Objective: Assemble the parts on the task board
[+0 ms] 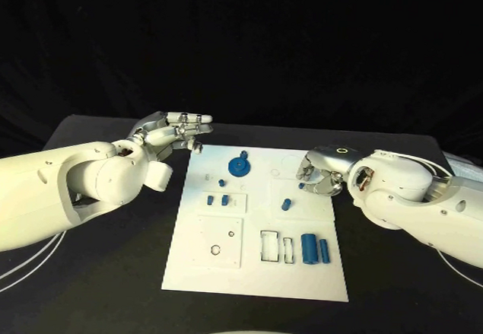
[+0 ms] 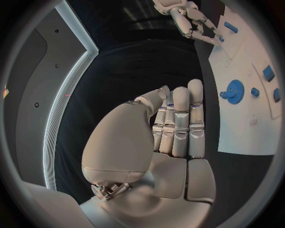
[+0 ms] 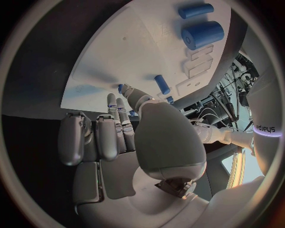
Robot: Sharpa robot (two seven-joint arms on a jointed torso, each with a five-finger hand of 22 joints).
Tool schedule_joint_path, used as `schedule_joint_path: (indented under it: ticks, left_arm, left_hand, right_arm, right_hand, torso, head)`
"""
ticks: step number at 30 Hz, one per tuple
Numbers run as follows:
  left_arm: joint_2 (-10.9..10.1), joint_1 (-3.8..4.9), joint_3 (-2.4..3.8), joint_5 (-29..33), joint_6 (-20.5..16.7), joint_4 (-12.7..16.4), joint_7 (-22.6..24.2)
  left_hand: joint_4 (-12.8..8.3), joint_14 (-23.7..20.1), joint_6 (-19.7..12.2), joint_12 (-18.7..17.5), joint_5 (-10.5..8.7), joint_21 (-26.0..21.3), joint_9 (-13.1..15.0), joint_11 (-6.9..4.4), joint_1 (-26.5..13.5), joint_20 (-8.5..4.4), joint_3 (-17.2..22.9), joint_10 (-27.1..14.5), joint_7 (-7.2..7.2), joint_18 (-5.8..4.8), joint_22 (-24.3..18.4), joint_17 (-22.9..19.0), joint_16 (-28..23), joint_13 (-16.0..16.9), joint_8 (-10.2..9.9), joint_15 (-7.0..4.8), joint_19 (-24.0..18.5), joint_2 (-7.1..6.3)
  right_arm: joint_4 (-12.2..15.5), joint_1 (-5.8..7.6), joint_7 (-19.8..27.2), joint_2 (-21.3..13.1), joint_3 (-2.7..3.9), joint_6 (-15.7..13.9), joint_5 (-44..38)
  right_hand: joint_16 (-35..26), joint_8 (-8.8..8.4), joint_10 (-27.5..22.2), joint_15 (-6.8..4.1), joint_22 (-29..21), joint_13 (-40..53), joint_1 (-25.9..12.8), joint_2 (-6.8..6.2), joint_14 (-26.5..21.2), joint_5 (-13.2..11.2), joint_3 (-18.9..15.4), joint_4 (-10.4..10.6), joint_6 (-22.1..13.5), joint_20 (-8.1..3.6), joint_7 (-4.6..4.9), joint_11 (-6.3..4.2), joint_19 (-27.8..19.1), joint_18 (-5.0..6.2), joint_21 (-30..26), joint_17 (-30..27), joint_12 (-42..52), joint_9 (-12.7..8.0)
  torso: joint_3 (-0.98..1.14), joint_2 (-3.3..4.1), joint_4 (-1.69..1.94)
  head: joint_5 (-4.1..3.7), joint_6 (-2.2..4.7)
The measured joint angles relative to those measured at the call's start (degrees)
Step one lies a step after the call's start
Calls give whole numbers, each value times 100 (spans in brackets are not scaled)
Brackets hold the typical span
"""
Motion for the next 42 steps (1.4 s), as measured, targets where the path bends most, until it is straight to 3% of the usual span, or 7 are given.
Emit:
schedule_joint_path:
  ticks: [15,25,31,42]
  left_arm:
    - [-12,-4,0,296,-16,10,145]
    - [-18,-5,-1,332,-16,42,153]
    - [-19,-6,-1,339,-15,54,154]
    - [-20,-9,-1,339,-15,47,155]
  left_hand:
    - [-1,0,23,32,0,-6,0,-1,1,0,-31,-2,-19,-1,-5,-8,0,8,0,0,0,-1]
    - [-17,0,40,67,0,-22,0,-22,1,0,-46,-23,-2,-1,-10,-13,0,18,23,1,0,-2]
    - [-20,1,40,72,0,-22,0,-21,1,0,-50,-23,-2,-1,-9,-23,0,25,23,1,0,-1]
    - [-49,-28,39,99,0,-45,-5,-21,2,0,-78,-65,-2,-1,-14,-35,0,31,23,-13,0,-2]
  right_arm:
    - [-58,-43,24,103,2,188,-97]
    - [-160,-78,0,229,39,206,-211]
    - [-175,-110,-50,265,46,149,-329]
    - [-9,-182,-134,136,9,-160,-458]
  right_hand:
    - [-22,0,193,0,-13,-192,28,-19,0,0,216,-41,90,0,11,8,0,0,-23,-13,34,19]
    - [-22,79,515,0,-18,-294,139,92,0,-207,412,-110,372,0,-21,-36,0,0,-23,-15,84,65]
    - [-22,140,712,-39,21,-325,156,153,-5,-300,510,-156,521,-26,-63,-92,25,0,-23,36,100,101]
    - [2,143,760,-44,49,-375,196,260,0,-346,608,-214,530,-54,-57,-68,53,-1,-23,55,45,119]
  torso:
    - [10,3,-4]
    - [8,3,-7]
    - [7,3,-7]
    - [7,-2,-4]
  head:
    - [5,-16]
    - [-3,-35]
    - [-19,-51]
    - [-44,-36]
